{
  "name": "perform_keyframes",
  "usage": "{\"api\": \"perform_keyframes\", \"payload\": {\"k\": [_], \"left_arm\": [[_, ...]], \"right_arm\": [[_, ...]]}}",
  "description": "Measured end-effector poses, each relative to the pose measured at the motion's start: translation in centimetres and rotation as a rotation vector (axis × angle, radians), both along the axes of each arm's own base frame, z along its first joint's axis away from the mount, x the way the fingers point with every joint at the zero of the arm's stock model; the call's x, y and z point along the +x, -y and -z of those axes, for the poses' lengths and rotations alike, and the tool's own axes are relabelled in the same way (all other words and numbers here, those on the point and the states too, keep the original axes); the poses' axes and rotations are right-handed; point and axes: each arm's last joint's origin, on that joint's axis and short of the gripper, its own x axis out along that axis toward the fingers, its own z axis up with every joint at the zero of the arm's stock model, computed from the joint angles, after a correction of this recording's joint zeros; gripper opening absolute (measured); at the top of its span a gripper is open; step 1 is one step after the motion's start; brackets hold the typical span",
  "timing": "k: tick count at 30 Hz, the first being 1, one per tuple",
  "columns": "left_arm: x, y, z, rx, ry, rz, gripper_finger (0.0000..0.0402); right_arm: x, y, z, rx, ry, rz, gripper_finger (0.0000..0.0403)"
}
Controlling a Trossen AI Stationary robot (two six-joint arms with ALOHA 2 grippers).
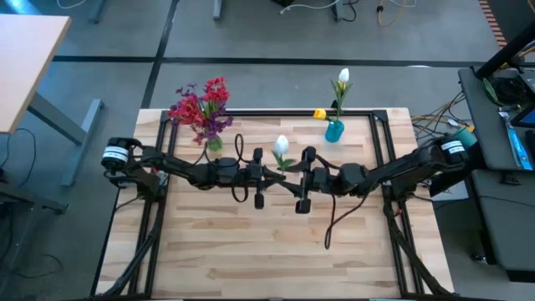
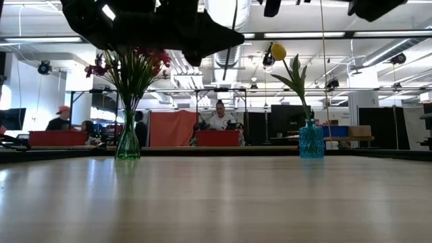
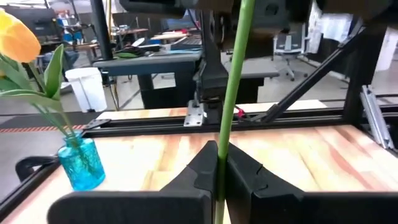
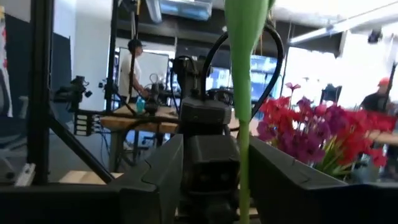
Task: Sort flowers into vase by color
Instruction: Put the white tulip into the blue vase
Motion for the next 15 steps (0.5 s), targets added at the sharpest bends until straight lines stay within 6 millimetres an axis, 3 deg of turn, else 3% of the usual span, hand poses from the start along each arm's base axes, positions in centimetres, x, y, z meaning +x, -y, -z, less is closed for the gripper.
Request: {"api": "perform_keyframes", "payload": {"k": [4,9,15], "left_arm": [[0.0,0.0,0.0,0.010,-0.004,-0.011,0.0000],[0.0,-0.3,0.0,-0.002,0.004,-0.098,0.0002],[-0.3,-0.4,-0.7,-0.016,0.021,-0.113,0.0055]], "right_arm": [[-0.1,0.1,-0.8,0.044,-0.045,0.031,0.0137],[-1.0,0.3,-1.9,0.078,-0.054,0.040,0.0029],[-3.9,1.8,-3.4,0.125,-0.182,0.337,0.0011]]}}
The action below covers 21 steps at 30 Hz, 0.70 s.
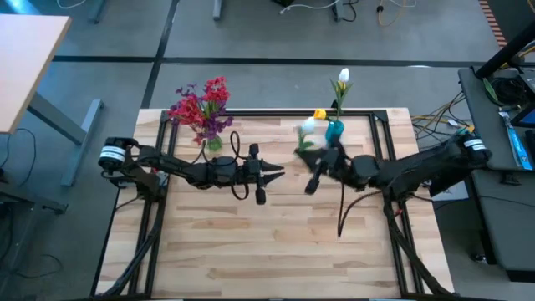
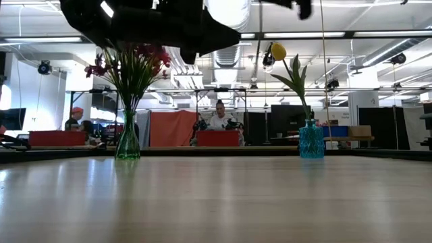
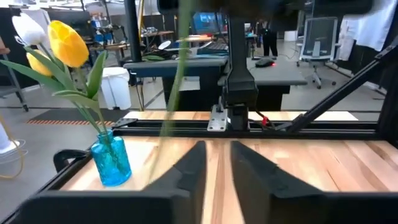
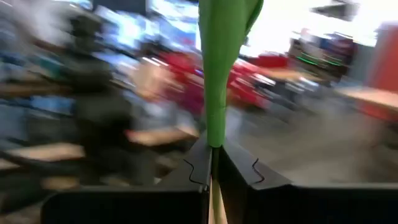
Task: Sort flowers into vase by color
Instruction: Put the white tulip into the blue vase
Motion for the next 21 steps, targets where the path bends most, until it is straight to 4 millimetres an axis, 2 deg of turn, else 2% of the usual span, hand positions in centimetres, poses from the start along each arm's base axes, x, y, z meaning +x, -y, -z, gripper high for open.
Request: {"api": "perform_keyframes", "payload": {"k": [4,10,15,21], "left_arm": [[-0.4,-0.2,-0.6,0.009,-0.008,-0.005,0.0117],[-0.7,-0.3,-1.5,0.021,0.020,-0.016,0.0191],[-1.1,-0.3,-2.0,0.045,0.023,-0.019,0.0217],[-1.3,-0.9,-2.1,0.047,-0.003,-0.035,0.0222]], "right_arm": [[-2.5,1.9,-0.2,0.053,-0.086,0.254,0.0010],[-5.9,5.8,0.1,0.187,-0.089,0.580,0.0009],[-7.5,7.8,-0.4,0.206,-0.043,0.759,0.0009],[-8.4,10.4,-0.4,0.190,-0.048,0.907,0.0009]]}}
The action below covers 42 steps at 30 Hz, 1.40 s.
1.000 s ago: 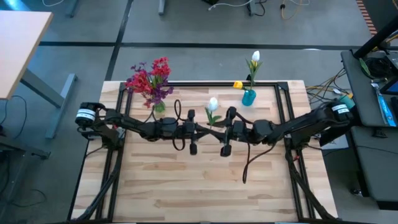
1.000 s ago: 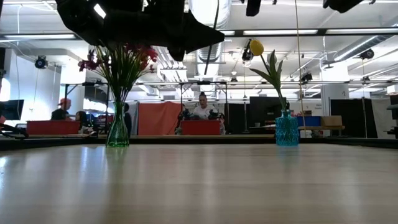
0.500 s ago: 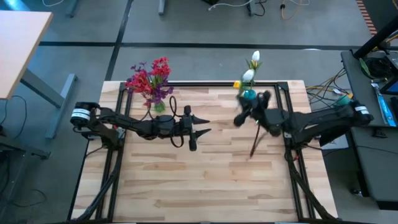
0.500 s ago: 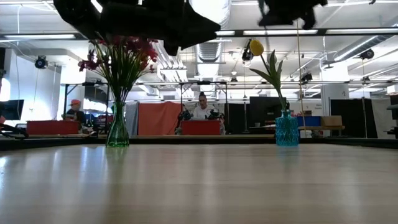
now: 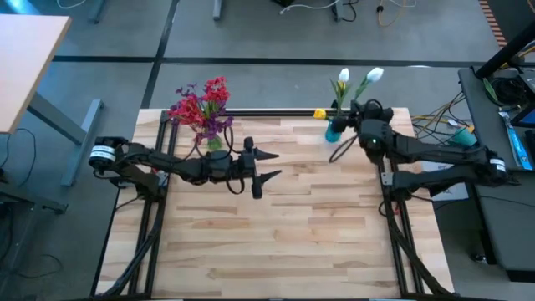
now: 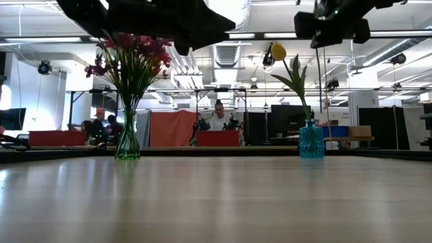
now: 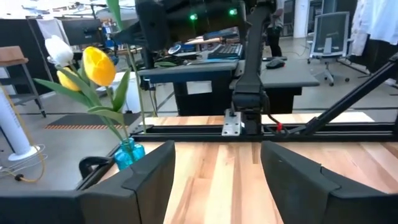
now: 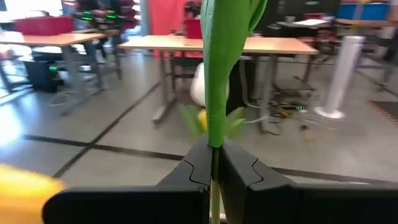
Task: Sort flowers into vase by color
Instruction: Put the white tulip into the blue vase
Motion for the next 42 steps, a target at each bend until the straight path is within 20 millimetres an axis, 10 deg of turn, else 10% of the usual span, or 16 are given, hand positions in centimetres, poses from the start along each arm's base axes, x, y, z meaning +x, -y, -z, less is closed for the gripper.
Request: {"api": "perform_keyframes", "payload": {"k": [14,42], "left_arm": [[0.0,-0.8,0.4,0.018,-0.043,-0.023,0.0218],[-0.1,-1.2,0.2,0.021,-0.034,-0.037,0.0212]], "right_arm": [[-1.1,4.5,-0.5,0.015,0.105,0.008,0.0009],[-1.0,4.9,1.0,0.010,0.086,0.003,0.0009]]}}
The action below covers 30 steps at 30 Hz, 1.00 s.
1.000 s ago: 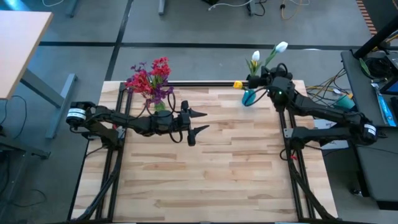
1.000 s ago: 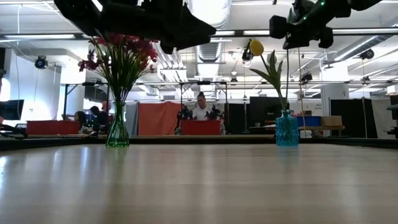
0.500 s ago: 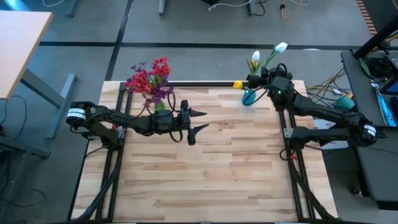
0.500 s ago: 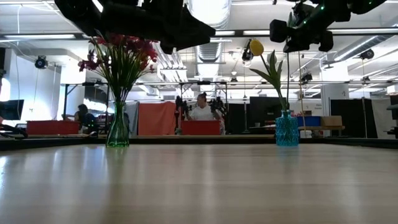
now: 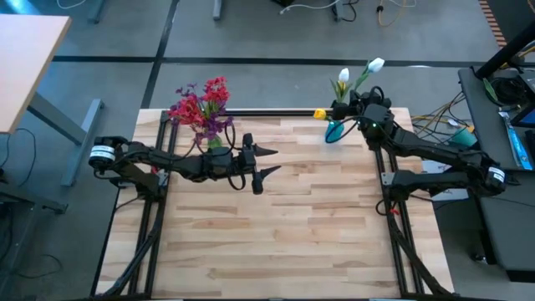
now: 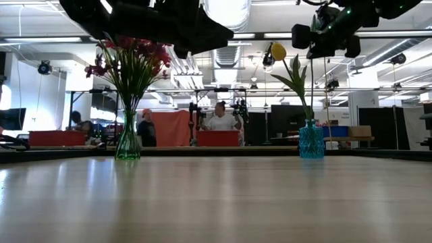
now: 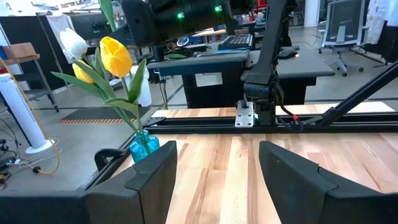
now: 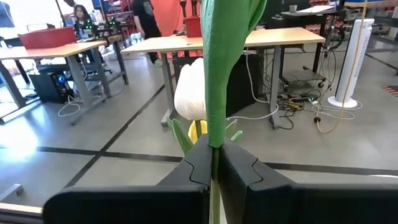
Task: Sort flowers into vase by color
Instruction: Put the white tulip into the blue vase
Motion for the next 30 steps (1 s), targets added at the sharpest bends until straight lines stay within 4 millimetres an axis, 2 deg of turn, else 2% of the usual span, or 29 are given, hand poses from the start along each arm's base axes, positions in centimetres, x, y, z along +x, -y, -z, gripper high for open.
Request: {"api": "perform_keyframes", "payload": {"k": [4,8,24,30], "left_arm": [[0.00,0.00,0.00,-0.004,0.001,-0.001,0.0212],[0.00,0.00,-0.04,-0.004,0.005,-0.001,0.0212],[-0.04,-0.07,-0.07,-0.004,0.006,-0.026,0.0212],[-0.05,-0.08,-0.10,-0.005,0.007,-0.028,0.0212]], "right_arm": [[0.24,0.13,0.29,0.006,-0.017,0.000,0.0015],[0.47,0.26,0.55,0.012,-0.031,0.000,0.0038],[0.31,0.14,0.40,0.005,-0.053,-0.009,0.0206],[0.38,0.12,0.56,0.015,-0.073,-0.040,0.0236]]}}
